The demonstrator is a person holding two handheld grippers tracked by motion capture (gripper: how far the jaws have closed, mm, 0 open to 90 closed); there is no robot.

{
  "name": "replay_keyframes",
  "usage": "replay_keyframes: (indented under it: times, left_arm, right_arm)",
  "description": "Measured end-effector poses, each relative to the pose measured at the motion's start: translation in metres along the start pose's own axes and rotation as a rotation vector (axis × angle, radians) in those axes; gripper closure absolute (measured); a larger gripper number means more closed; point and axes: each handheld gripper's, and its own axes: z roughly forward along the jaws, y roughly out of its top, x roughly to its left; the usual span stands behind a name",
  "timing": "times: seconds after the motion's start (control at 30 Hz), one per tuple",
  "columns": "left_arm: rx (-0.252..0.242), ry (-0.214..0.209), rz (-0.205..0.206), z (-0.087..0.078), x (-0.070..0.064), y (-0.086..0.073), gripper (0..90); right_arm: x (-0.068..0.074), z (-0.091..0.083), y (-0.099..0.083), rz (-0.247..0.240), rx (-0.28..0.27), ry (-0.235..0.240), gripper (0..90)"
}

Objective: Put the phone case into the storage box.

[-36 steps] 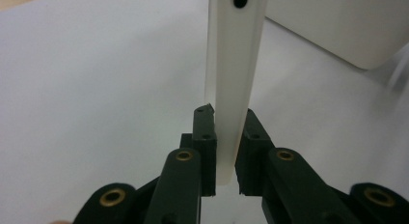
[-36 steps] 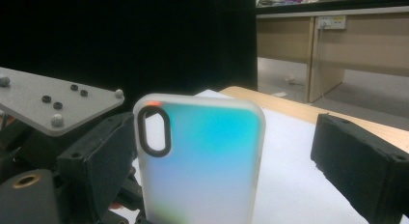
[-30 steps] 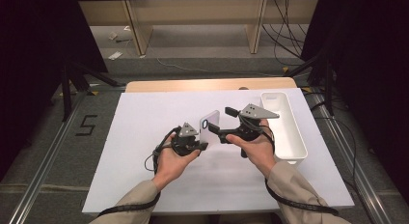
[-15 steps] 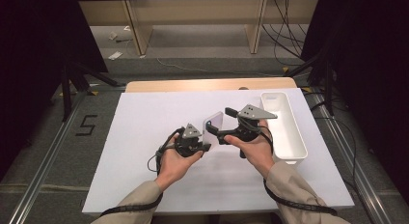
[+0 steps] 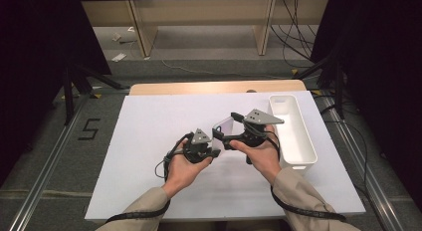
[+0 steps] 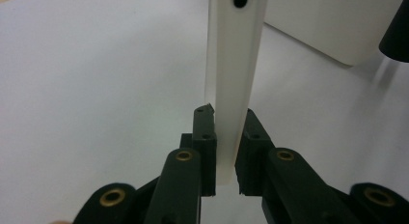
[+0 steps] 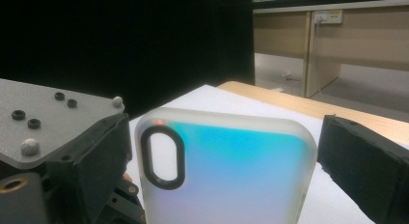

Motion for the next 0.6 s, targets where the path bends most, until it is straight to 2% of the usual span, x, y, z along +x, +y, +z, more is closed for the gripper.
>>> replay_keyframes:
  times: [0.6]
  left_arm:
    - [0.0, -0.001, 0.002, 0.0002, -0.0005, -0.0001, 80.4]
  right_arm:
    - [0.001, -0.0003, -0.0017, 0.001, -0.014, 0.0, 17.7]
